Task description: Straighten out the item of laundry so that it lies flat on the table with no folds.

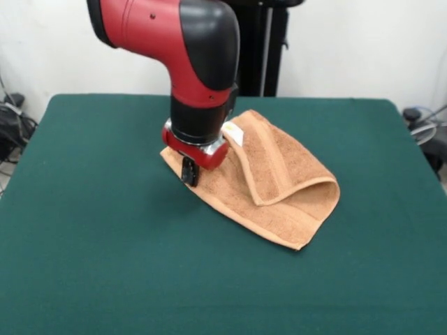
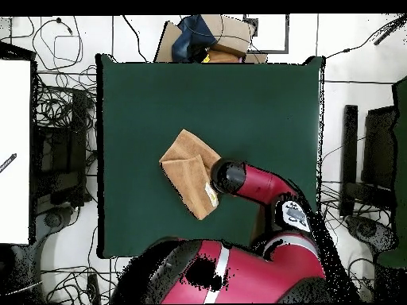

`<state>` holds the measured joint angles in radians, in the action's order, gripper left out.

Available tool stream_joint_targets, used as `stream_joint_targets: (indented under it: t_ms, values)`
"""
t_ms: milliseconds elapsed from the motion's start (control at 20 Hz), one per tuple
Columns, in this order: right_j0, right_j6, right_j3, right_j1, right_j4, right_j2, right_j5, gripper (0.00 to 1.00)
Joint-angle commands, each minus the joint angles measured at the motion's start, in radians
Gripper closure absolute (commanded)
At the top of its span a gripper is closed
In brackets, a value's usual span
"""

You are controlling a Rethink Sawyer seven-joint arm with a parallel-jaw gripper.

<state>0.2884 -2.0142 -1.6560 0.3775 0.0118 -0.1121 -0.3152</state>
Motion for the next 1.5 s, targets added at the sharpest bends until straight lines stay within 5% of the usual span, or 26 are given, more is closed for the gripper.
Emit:
stream_joint_targets:
  t_ms: [50,600,1500]
  values:
    - [-0.059,-0.218,-0.093,0.064,0.094,0.095,-0.067,1.0]
    - [-0.094,-0.204,-0.096,0.093,0.161,0.075,-0.113,1.0]
    - [-0.124,-0.2,0.042,-0.149,0.192,0.05,0.08,1.0]
